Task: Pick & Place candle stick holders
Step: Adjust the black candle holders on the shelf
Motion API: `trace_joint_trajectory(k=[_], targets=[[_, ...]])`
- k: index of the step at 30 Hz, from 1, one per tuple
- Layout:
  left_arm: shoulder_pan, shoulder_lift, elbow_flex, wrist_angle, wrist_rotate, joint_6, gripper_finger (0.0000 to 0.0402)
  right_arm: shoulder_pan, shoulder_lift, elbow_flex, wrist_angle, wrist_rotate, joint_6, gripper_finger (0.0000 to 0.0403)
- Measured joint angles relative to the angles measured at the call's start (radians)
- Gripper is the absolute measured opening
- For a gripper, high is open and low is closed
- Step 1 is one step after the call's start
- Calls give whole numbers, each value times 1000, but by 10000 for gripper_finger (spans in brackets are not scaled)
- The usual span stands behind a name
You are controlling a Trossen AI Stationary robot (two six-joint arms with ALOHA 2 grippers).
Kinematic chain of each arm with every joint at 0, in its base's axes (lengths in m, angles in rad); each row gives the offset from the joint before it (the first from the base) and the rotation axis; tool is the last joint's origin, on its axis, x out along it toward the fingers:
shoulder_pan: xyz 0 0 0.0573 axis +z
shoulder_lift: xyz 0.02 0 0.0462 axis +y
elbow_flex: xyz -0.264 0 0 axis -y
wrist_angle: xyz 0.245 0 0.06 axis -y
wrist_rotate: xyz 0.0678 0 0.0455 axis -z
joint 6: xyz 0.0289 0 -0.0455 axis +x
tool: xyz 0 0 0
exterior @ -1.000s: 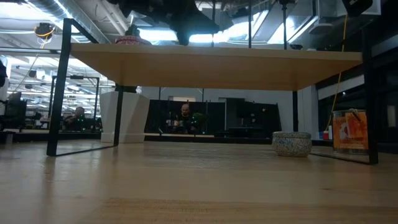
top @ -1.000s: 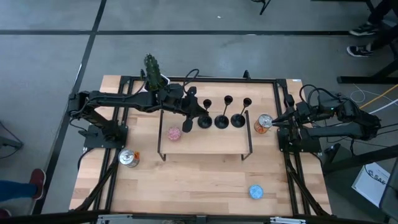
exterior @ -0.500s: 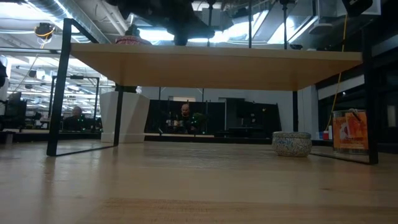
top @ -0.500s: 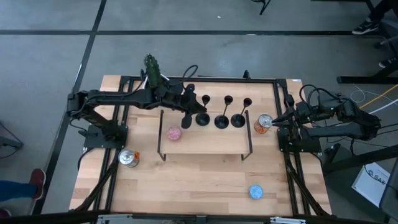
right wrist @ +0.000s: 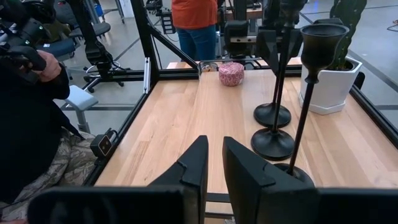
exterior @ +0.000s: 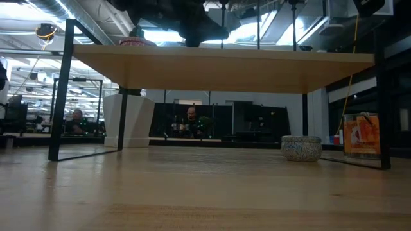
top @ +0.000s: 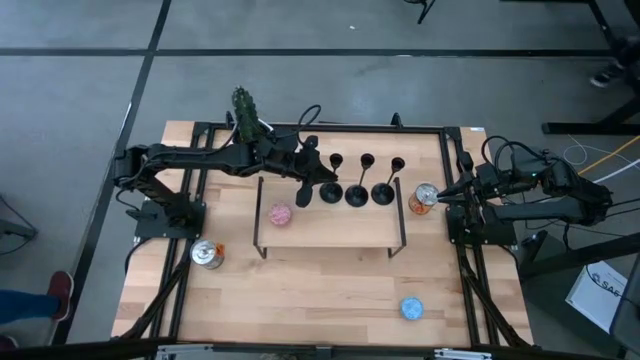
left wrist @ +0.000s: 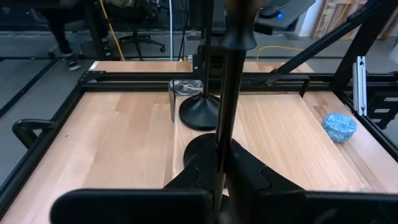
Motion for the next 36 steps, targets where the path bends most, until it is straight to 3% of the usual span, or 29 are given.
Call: trace_joint_trajectory(k=[8, 36], targets=[[-1, 7, -1, 26, 54, -23, 11, 0, 0, 0, 0, 0, 0, 53], [7, 32, -1, 68, 58, -24, 11, 0, 0, 0, 0, -3, 0, 53]])
